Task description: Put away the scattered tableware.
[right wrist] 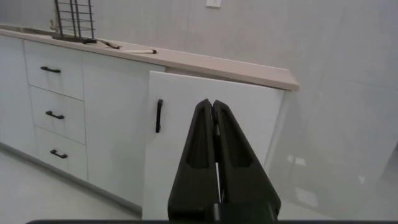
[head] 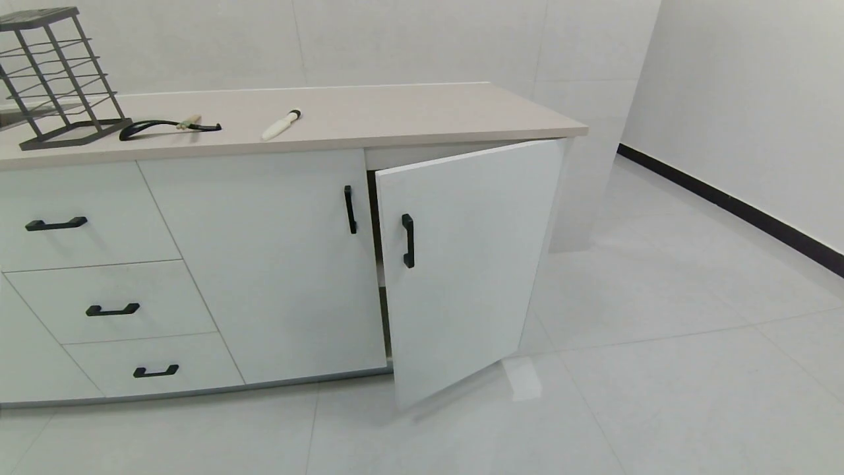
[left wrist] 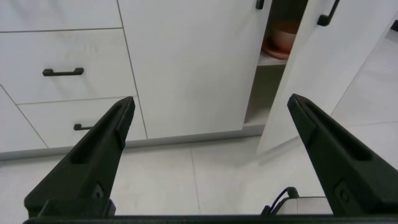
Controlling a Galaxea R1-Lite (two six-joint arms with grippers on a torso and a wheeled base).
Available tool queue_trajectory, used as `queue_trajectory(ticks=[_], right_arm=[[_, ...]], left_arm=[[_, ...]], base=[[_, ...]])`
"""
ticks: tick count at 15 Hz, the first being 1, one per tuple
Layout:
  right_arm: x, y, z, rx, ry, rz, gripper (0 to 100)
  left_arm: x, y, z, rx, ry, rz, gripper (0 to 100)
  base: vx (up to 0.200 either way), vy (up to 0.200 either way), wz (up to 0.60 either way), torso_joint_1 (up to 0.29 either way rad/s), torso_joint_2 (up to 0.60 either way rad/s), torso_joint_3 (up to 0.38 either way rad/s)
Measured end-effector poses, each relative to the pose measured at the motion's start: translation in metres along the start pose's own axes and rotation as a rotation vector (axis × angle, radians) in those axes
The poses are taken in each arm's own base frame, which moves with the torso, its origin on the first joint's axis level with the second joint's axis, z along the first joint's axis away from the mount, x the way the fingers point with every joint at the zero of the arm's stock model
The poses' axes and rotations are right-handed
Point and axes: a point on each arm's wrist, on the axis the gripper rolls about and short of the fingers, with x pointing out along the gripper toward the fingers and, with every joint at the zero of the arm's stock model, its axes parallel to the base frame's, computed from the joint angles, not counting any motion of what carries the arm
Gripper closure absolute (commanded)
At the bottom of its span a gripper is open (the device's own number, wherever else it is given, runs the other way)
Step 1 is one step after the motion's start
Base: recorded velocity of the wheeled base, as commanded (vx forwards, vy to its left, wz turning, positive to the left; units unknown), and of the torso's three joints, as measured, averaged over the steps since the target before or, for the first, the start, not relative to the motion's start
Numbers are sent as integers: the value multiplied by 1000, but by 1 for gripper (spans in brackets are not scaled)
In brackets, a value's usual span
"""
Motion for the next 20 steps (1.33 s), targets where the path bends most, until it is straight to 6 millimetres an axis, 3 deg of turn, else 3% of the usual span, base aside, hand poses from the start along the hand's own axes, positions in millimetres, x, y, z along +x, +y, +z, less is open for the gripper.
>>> queue_trajectory(ticks=[3,7,12,15,20], right_arm=[[-40,19,-31,-7,92,-77,100],[-63,29,-74,68,355,-179,100],[-68,25,-75,7,374,-452,100],[-69,25,-77,12,384,-465,100],[-69,25,-78,62,377,-479,100]], left_arm=[[0,0,0,2,0,0,0],[0,0,0,-1,0,1,0],[0,0,0,-2,0,2,0],[0,0,0,-2,0,2,0],[0,0,0,4,0,1,0]], base=[[0,0,0,0,0,0],[0,50,0,1,2,2],[0,200,0,0,3,3],[0,200,0,4,4,-4],[40,0,0,0,0,1]])
